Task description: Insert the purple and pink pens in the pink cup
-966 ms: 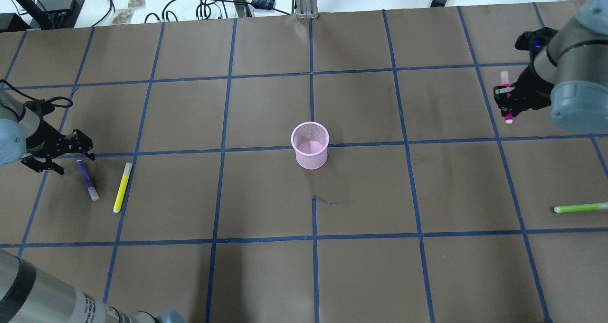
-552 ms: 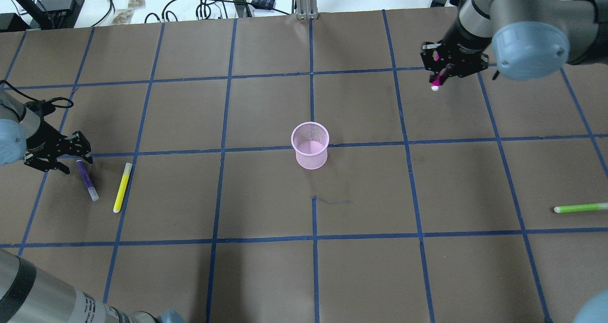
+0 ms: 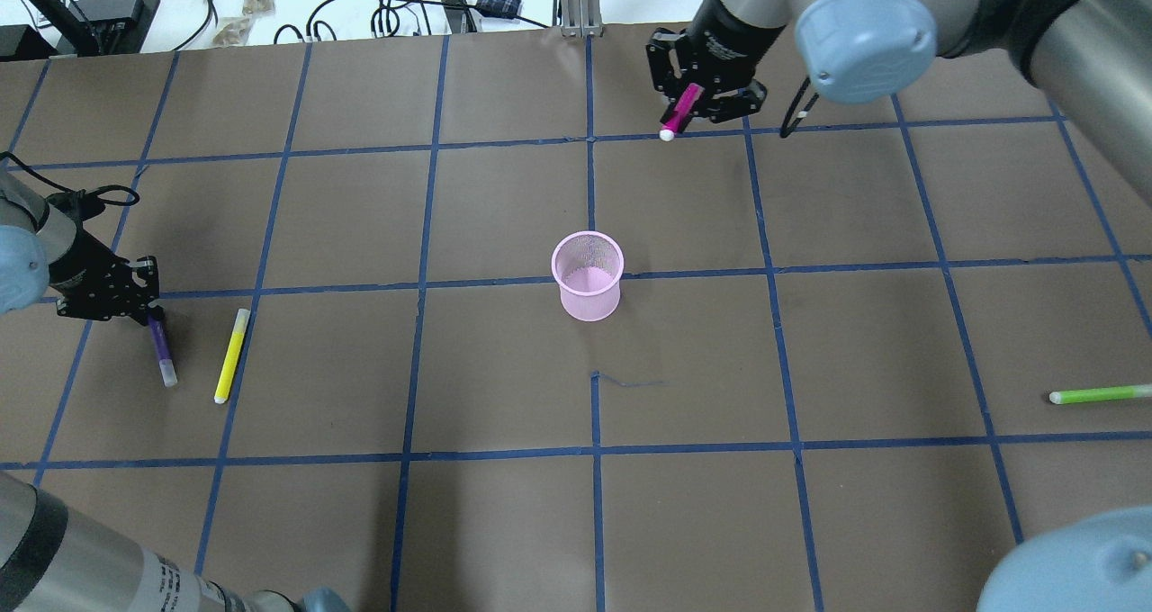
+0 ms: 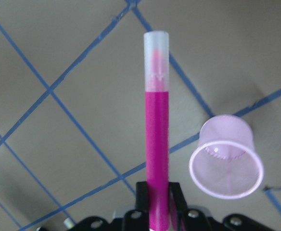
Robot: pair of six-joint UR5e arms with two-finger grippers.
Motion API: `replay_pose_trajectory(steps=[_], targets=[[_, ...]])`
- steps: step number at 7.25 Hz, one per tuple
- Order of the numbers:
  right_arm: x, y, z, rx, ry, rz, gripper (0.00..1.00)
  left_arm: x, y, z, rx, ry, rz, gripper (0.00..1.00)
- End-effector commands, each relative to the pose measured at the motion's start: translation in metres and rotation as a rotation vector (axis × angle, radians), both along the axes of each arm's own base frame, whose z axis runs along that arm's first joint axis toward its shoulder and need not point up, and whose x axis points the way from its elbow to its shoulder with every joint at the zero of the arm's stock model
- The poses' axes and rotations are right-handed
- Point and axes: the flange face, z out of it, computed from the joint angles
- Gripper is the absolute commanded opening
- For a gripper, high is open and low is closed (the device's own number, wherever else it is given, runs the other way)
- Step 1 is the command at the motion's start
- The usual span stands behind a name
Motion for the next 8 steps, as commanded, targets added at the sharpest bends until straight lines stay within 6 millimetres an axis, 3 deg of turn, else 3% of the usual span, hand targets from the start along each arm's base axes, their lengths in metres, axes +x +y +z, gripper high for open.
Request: replay_pose_trajectory(steps=[1, 3, 5, 6, 8], targets=[[0.025, 0.012, -0.009, 0.198, -0.176, -0.154, 0.0, -0.001, -0.002, 0.02, -0.024, -0.024, -0.002, 0.0], [0.026, 0.039, -0.055, 0.364, -0.237, -0.212, 0.0, -0.007, -0.012, 0.067, -0.038, -0.063, -0.018, 0.0], [0.023, 0.062, -0.072, 0.408, -0.255, -0.254, 0.0, -0.026, -0.026, 0.129, -0.076, -0.152, -0.066, 0.0], [0.021, 0.071, -0.083, 0.427, -0.248, -0.255, 0.0, -0.058, -0.04, 0.165, -0.117, -0.219, -0.125, 0.0], [0.017, 0.081, -0.103, 0.429, -0.252, -0.262, 0.0, -0.126, -0.058, 0.203, -0.219, -0.257, -0.213, 0.0]])
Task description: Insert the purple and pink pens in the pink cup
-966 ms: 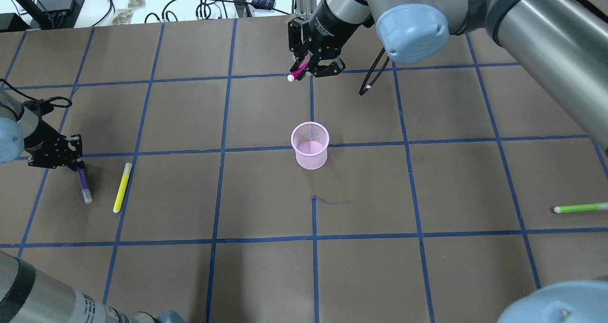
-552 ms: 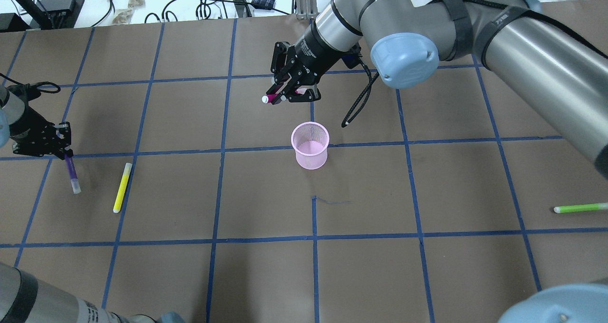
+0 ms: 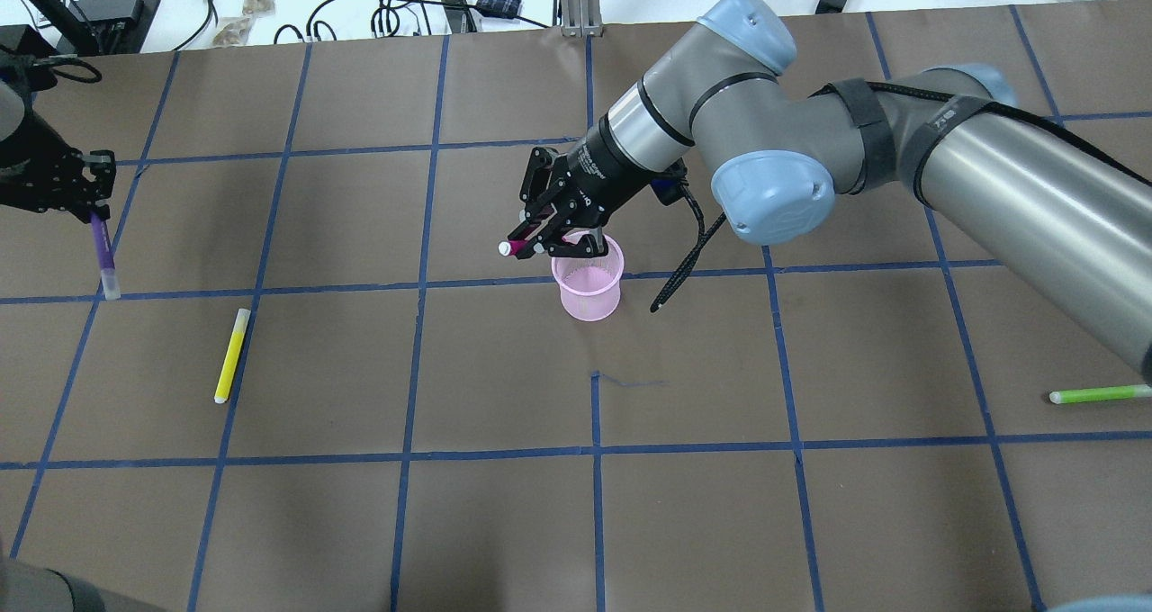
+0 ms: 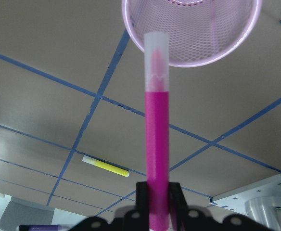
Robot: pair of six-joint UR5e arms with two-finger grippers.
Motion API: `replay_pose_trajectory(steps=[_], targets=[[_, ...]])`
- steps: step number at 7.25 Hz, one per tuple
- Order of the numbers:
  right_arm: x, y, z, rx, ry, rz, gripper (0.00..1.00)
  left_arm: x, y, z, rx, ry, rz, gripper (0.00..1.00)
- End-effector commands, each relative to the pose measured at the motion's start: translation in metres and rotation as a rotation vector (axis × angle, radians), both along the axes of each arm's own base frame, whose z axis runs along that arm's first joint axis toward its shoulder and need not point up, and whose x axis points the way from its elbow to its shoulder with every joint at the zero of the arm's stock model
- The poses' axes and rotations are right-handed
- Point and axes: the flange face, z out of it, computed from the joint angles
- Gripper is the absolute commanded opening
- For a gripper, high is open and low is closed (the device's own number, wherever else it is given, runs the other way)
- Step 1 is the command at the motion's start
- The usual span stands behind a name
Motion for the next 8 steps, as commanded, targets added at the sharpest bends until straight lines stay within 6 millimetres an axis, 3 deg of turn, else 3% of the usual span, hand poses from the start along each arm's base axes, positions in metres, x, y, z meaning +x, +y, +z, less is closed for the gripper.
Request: replay_pose_trajectory(steps=[1, 4, 6, 8], targets=[[-0.005, 0.007, -0.016, -0.002, -0.003, -0.007, 0.0, -0.073, -0.015, 0.035, -0.109, -0.034, -0.071, 0.0], [-0.023, -0.006, -0.023, -0.009, -0.005, -0.028, 0.0, -0.164, -0.03, 0.033, -0.22, -0.02, -0.067, 0.0], [-0.028, -0.004, -0.03, -0.003, -0.004, -0.025, 0.06, -0.189, -0.032, 0.03, -0.268, -0.022, -0.093, 0.0], [-0.028, -0.003, -0.032, 0.007, -0.002, -0.028, 0.18, -0.228, -0.032, 0.03, -0.327, -0.013, -0.113, 0.0]])
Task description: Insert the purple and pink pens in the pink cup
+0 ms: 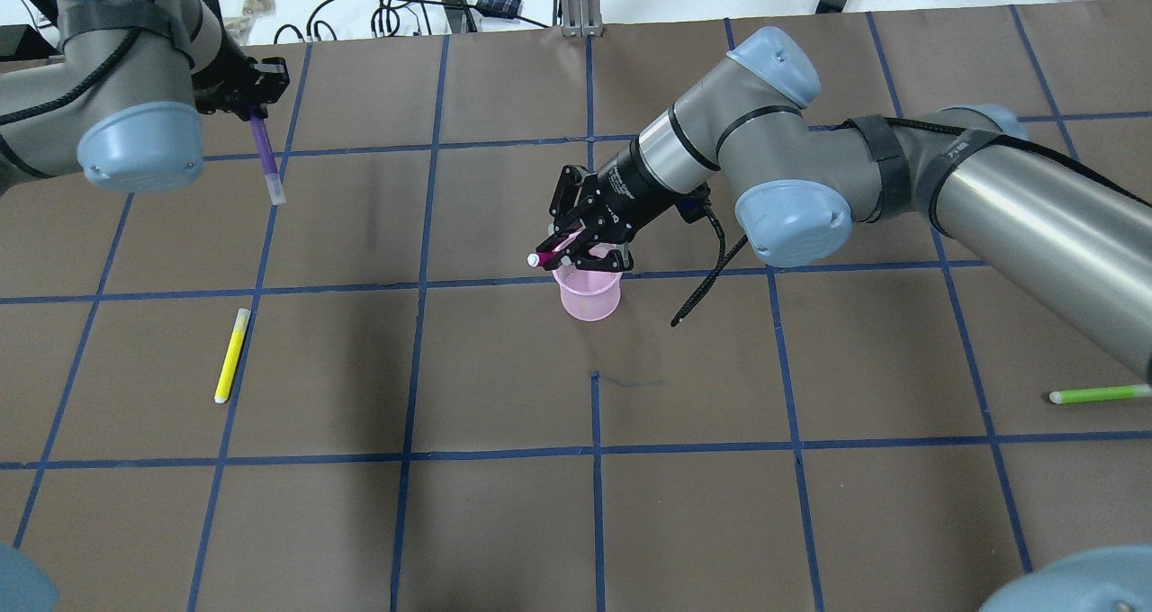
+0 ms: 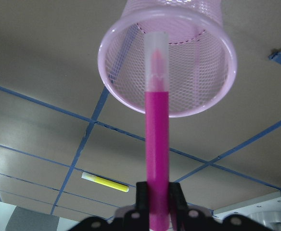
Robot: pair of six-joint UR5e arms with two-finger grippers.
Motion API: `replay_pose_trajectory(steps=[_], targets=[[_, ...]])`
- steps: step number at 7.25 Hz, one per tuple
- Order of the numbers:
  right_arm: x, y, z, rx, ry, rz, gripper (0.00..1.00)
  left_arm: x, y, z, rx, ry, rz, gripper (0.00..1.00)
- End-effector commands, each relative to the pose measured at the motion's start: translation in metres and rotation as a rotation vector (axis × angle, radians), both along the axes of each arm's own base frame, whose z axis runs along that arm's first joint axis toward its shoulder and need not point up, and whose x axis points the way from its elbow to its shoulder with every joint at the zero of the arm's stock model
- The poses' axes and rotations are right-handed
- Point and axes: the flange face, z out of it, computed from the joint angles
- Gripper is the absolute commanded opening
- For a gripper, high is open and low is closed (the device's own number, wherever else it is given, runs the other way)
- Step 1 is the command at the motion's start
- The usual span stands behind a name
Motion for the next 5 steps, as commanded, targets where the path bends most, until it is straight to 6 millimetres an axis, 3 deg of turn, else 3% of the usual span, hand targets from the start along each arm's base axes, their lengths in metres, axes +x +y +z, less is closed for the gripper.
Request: replay_pose_trajectory(steps=[1, 2, 4, 5], targets=[[-0.001, 0.002, -0.004, 0.006, 0.001, 0.001, 0.52, -0.033, 0.001, -0.002, -0.057, 0.005, -0.018, 0.0], [-0.001, 0.003, -0.005, 0.004, 0.0, 0.004, 0.68, -0.036, 0.006, -0.003, -0.059, 0.01, -0.015, 0.0], [-0.009, -0.008, 0.003, -0.053, 0.011, -0.01, 0.81, -0.045, 0.009, 0.005, -0.086, 0.013, -0.027, 0.0], [-0.039, -0.025, 0.006, -0.099, 0.042, -0.054, 0.81, -0.056, 0.008, 0.004, -0.105, 0.017, -0.028, 0.0]])
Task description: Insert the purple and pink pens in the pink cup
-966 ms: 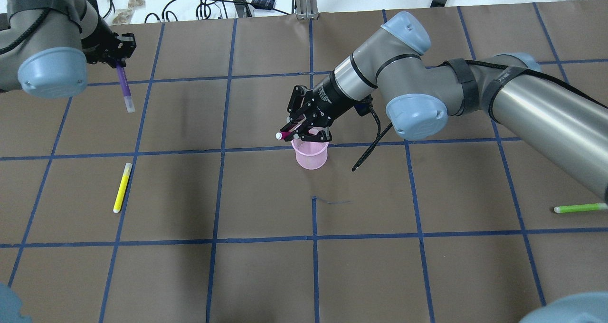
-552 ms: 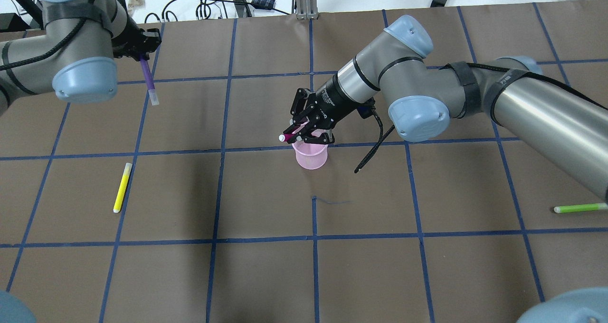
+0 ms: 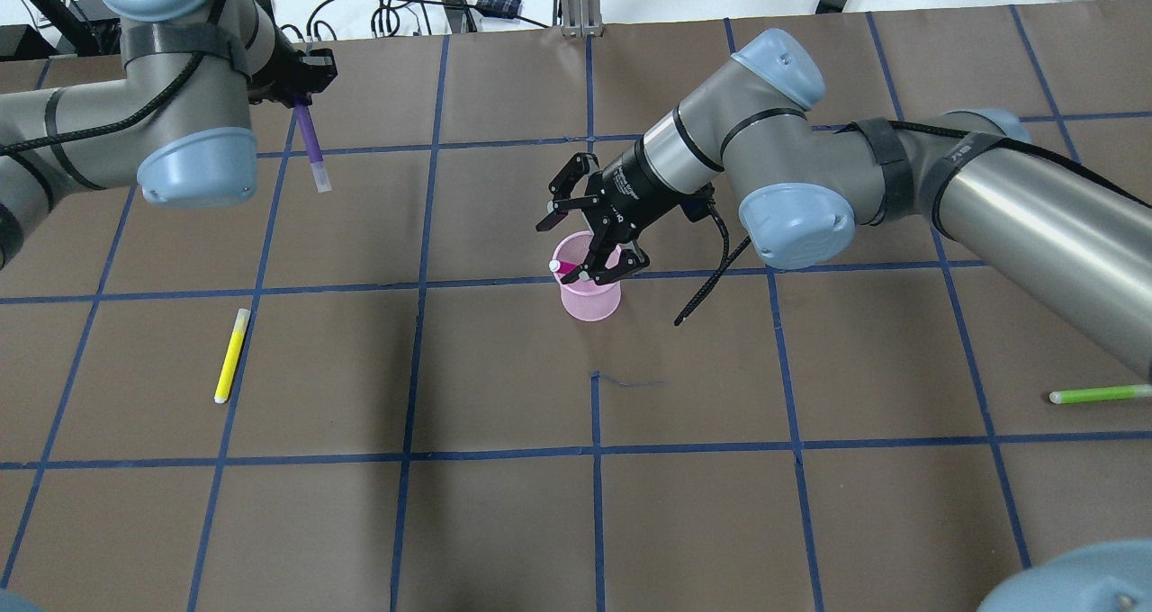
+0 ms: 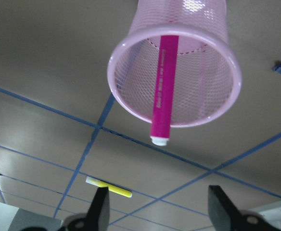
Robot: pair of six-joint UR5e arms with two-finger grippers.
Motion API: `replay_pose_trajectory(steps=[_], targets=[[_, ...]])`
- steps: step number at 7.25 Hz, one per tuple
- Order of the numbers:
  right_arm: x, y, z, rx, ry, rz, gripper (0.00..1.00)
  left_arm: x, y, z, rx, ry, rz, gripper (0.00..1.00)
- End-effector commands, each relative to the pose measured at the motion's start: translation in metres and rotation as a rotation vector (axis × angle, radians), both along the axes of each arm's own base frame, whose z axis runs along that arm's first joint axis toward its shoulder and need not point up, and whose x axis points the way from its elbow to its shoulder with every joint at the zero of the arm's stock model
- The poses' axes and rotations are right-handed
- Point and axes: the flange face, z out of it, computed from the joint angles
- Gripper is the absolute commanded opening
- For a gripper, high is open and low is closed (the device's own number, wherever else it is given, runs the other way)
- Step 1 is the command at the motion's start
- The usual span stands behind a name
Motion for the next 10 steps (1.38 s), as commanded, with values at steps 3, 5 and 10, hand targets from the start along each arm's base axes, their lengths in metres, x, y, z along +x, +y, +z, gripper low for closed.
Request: replay_pose_trajectory(steps=[3, 5, 10], targets=[[-0.131, -0.044, -0.008, -0.311, 0.362, 0.198, 0.96, -0.066, 0.009, 0.004, -0.075, 0.077, 0.038, 0.0], [-0.167, -0.058, 0.042, -0.421, 0.61, 0.381, 1.0, -0.124, 0.019, -0.006, -0.104, 0.149, 0.071, 0.0], [-0.149, -0.052, 0.195, -0.395, 0.815, 0.702, 1.0, -0.217, 0.063, -0.022, -0.106, 0.175, 0.107, 0.0]])
